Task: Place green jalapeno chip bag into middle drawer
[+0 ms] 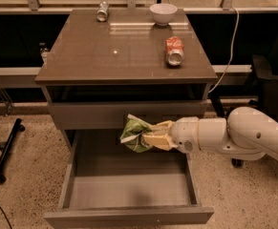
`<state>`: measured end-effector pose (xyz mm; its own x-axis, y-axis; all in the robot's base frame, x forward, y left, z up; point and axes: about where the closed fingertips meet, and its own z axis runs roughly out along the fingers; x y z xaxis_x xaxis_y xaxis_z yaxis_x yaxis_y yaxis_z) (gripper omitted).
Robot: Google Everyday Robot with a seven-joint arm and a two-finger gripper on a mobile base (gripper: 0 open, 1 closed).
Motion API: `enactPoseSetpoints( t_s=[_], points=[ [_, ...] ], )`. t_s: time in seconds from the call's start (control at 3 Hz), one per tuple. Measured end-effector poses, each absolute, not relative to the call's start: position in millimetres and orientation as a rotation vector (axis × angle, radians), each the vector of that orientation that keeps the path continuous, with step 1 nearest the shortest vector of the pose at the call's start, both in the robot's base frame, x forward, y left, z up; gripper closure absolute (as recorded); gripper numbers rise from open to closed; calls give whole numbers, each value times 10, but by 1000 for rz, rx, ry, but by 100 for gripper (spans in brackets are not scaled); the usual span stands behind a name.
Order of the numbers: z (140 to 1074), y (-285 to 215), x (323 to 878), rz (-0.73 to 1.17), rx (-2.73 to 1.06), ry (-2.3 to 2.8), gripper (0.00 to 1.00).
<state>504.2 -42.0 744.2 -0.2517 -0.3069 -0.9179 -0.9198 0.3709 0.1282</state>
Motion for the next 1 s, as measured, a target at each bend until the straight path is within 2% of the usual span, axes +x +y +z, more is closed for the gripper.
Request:
enactPoseSetpoints(
  t_s=[1.0],
  points=[
    [6385,-208,4965,833,-1022,1970,100]
  ],
)
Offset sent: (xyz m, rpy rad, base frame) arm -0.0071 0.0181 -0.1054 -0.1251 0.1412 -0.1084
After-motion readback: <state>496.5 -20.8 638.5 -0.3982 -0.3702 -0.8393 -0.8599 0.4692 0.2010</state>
